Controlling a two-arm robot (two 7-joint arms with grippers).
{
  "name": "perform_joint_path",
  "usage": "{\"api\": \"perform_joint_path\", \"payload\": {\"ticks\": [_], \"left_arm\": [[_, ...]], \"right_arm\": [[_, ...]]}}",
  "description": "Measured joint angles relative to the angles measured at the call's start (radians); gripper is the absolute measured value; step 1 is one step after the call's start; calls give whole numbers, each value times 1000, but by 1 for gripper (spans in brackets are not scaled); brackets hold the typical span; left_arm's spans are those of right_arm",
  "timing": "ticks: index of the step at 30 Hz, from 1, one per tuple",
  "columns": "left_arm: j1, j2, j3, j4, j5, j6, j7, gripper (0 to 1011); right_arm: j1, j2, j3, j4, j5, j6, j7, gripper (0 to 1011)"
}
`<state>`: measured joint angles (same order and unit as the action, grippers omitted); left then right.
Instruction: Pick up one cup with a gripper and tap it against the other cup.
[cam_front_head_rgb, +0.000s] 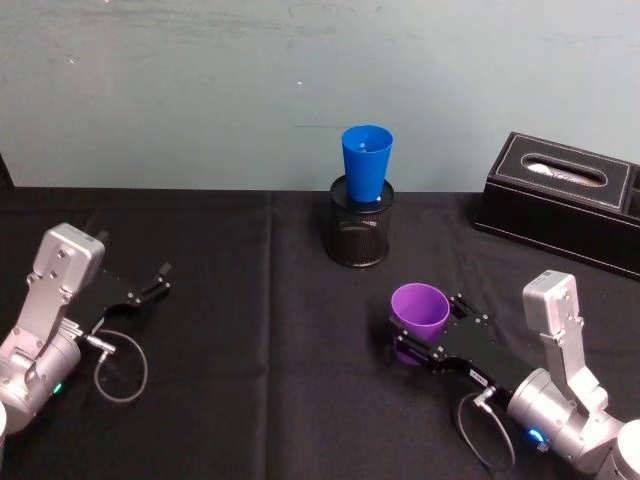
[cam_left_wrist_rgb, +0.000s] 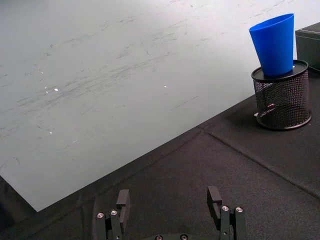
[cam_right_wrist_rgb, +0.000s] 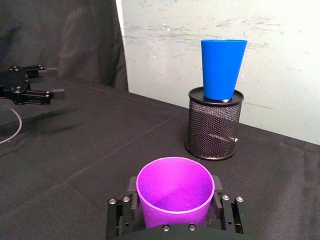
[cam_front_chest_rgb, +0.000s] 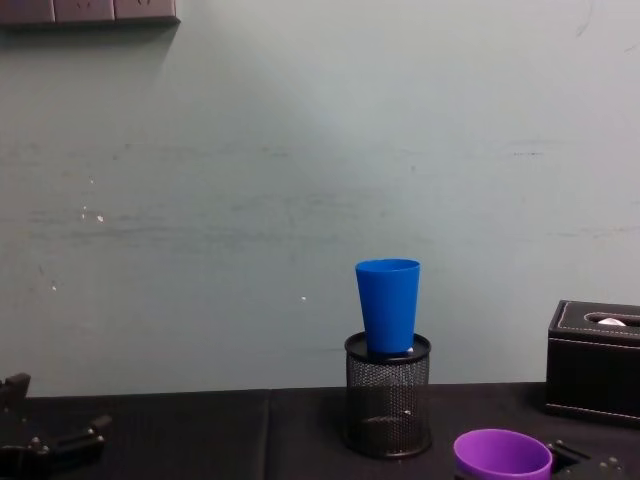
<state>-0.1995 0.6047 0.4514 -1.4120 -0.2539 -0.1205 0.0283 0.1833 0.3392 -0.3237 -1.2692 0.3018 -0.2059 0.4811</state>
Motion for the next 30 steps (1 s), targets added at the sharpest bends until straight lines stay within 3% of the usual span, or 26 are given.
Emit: {"api": "perform_joint_path", "payload": {"ticks": [2,8,30], "left_arm": [[0,0,0,0,0,0,0,1011],[0,0,0,0,0,0,0,1011],[0,0,0,0,0,0,0,1012]], "right_arm": [[0,0,0,0,0,0,0,809],[-1,0,0,-1,0,0,-1,763],[-1,0,0,-1,0,0,-3,731]]}}
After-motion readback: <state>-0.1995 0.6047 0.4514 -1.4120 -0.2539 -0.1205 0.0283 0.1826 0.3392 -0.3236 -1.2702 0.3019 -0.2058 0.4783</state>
